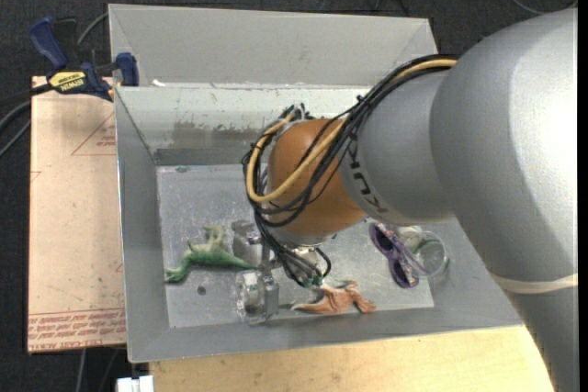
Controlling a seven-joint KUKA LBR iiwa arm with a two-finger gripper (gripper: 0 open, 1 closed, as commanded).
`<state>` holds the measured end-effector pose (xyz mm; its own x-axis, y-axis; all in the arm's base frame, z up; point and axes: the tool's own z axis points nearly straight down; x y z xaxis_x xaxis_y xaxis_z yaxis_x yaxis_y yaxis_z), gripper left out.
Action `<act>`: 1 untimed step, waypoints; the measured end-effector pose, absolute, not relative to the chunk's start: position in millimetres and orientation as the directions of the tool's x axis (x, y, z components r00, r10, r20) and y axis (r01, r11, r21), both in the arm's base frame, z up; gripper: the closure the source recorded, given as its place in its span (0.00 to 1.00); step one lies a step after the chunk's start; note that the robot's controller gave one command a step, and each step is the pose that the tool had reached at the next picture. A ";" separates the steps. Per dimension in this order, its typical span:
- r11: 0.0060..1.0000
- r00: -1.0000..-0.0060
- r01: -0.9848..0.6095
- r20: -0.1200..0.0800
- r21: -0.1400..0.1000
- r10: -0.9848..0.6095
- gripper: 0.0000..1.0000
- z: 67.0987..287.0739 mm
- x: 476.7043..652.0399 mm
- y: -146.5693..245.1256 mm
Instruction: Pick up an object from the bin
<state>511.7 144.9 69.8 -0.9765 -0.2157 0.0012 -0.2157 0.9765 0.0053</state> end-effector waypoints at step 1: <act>0.963 -0.963 -0.271 -0.001 0.006 -0.271 1.00 73.7 528.7 165.0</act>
Offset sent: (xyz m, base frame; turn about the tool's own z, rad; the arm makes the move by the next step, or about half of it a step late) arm 0.0000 0.0000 0.0000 0.0000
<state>528.7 165.0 73.7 -0.9627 -0.2707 -0.0009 -0.2707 0.9627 0.0058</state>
